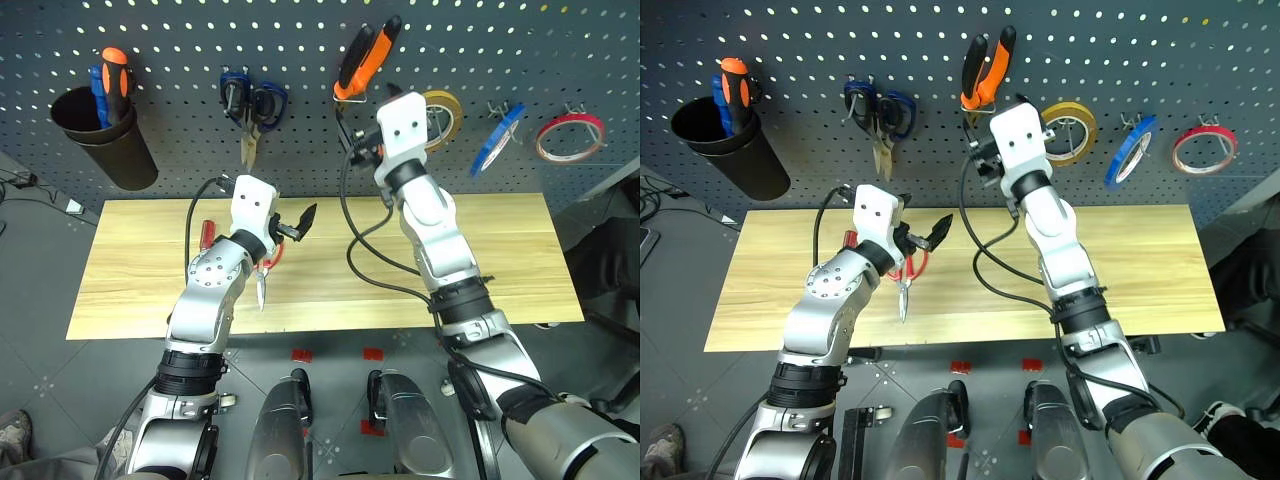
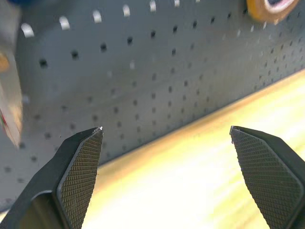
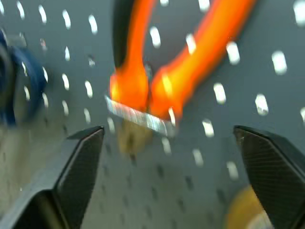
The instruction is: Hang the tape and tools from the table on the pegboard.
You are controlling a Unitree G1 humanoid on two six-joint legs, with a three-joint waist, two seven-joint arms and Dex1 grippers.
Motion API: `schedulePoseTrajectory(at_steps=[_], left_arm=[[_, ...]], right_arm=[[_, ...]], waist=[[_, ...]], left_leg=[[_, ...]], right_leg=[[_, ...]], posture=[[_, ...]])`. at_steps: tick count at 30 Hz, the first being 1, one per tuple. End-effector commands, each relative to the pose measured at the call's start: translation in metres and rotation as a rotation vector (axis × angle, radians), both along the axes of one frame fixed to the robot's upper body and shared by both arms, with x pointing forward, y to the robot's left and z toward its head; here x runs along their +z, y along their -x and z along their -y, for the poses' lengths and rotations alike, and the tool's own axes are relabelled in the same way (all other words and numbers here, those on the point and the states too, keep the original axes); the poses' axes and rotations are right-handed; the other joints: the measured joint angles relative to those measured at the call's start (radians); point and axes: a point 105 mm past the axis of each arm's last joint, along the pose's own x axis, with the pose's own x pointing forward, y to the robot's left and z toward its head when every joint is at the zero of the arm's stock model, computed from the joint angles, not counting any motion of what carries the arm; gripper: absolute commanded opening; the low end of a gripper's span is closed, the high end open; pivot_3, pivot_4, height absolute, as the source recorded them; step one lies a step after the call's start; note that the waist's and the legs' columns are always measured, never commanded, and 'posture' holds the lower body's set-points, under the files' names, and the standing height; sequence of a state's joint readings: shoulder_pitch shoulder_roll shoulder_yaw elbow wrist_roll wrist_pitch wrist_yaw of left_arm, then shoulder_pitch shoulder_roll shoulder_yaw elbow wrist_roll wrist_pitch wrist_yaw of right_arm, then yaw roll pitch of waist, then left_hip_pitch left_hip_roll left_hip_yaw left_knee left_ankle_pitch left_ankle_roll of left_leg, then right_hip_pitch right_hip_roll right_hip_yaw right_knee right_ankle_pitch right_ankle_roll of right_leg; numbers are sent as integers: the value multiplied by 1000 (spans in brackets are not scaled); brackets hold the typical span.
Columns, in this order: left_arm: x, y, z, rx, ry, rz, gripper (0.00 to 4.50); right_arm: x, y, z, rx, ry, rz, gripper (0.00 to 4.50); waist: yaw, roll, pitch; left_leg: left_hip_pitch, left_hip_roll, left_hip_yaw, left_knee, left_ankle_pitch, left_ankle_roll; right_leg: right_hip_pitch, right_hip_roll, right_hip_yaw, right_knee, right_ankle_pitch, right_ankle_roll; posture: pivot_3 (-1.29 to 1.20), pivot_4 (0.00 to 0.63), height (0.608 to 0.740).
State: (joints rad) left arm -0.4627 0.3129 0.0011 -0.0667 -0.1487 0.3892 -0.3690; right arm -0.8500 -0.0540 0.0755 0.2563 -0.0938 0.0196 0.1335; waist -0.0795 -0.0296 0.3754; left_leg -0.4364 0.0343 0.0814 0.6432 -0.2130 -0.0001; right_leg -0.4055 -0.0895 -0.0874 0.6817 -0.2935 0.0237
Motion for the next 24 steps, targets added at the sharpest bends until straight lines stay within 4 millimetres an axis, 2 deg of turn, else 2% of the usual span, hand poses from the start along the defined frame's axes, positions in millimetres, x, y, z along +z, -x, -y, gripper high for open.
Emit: schedulePoseTrajectory(at_steps=[1, 3, 6, 9, 13, 18, 24], left_arm=[[1, 3, 5, -23, 0, -2, 4500], [-5, 4, 3, -25, 4, -35, 4500], [-30, 8, -4, -5, -5, -160, 4500], [-65, 13, -26, 118, -46, -325, 4500], [-96, 23, -45, 259, -52, -513, 4500], [-106, 29, -54, 395, -21, -567, 4500], [-124, 26, -49, 441, 14, -687, 4500]], right_arm=[[19, 19, 4, 44, -13, 42, 4466], [14, 24, 6, 75, 0, -1, 4466], [-1, 37, 1, 189, 10, -106, 4466], [-20, 61, -12, 391, 12, -259, 4466], [-44, 93, -16, 556, 77, -405, 4466], [-68, 124, -19, 661, 137, -526, 4466], [-72, 129, -22, 683, 131, -569, 4466]], waist=[[-2, 0, 0], [-4, 0, 0], [-5, 0, 0], [-7, 0, 0], [-5, 0, 0], [-3, -1, 0], [-4, -1, 1]], left_leg=[[0, 0, 0, 0, 0, 0], [0, 0, 0, 0, 0, 0], [0, 0, 0, 0, 0, 0], [0, 0, 0, 0, 0, 0], [0, 0, -1, 0, -1, 1], [0, 0, -1, 0, -1, 2], [1, 0, -1, 0, -1, 2]], right_leg=[[0, 0, 0, 0, 0, 0], [0, 0, 0, 0, 0, 0], [0, 0, 0, 0, 0, 0], [0, 0, 0, 0, 0, 0], [0, 0, 3, 0, 0, 0], [0, 0, 5, 0, 0, 0], [0, 0, 5, 0, 0, 0]], posture=[[-194, 372, 740], [-198, 368, 740], [-205, 368, 740], [-209, 371, 740], [-207, 381, 740], [-212, 391, 740], [-209, 392, 740]])
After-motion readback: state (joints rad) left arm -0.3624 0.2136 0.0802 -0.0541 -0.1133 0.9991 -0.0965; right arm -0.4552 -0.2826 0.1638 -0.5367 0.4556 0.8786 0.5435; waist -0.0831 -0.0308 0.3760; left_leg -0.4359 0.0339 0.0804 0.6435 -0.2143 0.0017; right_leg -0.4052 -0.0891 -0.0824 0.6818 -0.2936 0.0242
